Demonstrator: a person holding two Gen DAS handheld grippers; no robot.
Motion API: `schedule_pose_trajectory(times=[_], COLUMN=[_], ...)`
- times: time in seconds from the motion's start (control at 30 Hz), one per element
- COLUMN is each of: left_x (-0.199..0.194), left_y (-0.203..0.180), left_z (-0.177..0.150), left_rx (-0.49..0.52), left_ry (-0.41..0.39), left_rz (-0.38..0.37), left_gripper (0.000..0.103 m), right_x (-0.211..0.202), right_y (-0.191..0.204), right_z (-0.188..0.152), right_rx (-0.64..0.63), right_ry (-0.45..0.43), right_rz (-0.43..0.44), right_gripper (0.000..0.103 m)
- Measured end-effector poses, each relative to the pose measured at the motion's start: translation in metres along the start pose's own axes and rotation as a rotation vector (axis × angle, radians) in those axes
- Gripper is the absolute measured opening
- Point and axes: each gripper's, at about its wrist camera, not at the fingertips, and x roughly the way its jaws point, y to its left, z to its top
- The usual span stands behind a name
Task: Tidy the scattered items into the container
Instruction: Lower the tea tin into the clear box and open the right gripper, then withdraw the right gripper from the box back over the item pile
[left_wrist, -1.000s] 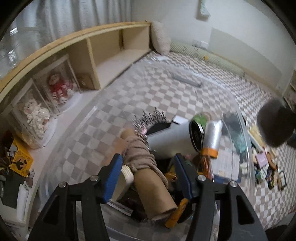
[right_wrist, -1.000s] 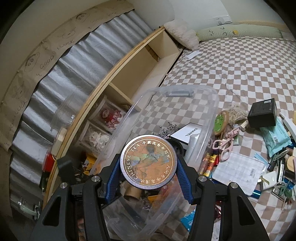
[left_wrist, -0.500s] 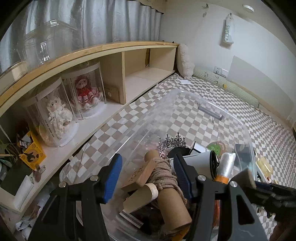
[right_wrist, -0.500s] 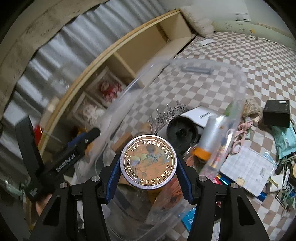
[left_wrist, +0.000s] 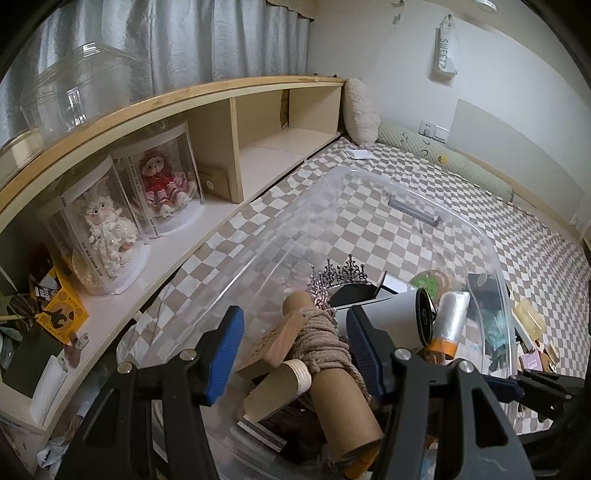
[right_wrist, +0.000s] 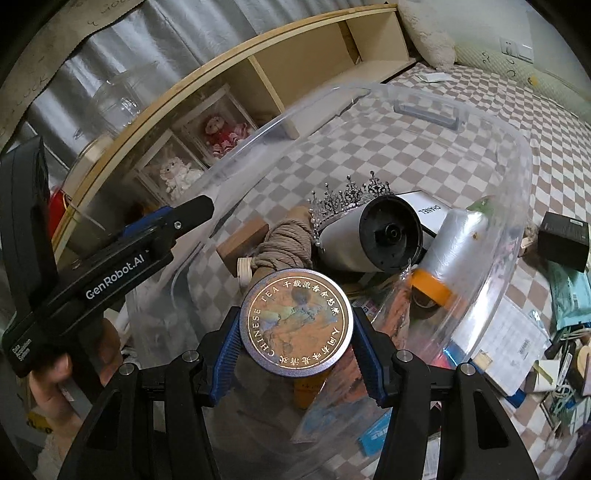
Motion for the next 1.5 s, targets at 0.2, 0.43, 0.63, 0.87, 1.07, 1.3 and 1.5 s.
schedule_pose_trajectory(times=[0.2,0.43,0.63,0.87,1.07,1.3,1.5], left_x=[0.001,0.003,0.0,-0.004,-0.007,-0.009,-0.017], left_y=[-0.002,-0.006,-0.014,-0.027,-0.04,-0.058,-0.079], left_z=[0.0,0.0,-0.001,-0.002,-0.002,-0.003,-0.003], left_rx=[0.006,0.006,0.027,0.062,0.084,0.114,0.163], left_ry=[0.002,0.012,0.008,0.005,0.005,-0.017,-0.05], left_rz=[-0.002,0.001,-0.006,-0.021,-0.042,-0.074,-0.104], left_gripper=[0.057,0.057,0.057,0.057,0.057,0.083,0.098], right_x=[-0.008,-0.014,-0.026,-0.056,-0.078,-0.107,-0.129], right_y=[0.009,0.016,0.005,-0.016,-0.042,-0.074,-0.096], right_z=[-0.003,-0.008,-0.012,-0.017,-0.023,-0.036,-0.048], right_rx=[-0.035,-0.083,-0.074,-0.036,0.02,0.104,0.145], right_ry=[-0.047,-0.043,-0.045,-0.09,-0.129,-0.219,-0.283], right_rz=[-0.014,-0.022,-0.037,-0.056,-0.081,-0.117,-0.185], right_gripper=[0.084,0.084,0.084,0.084,0.084,0.101,0.103])
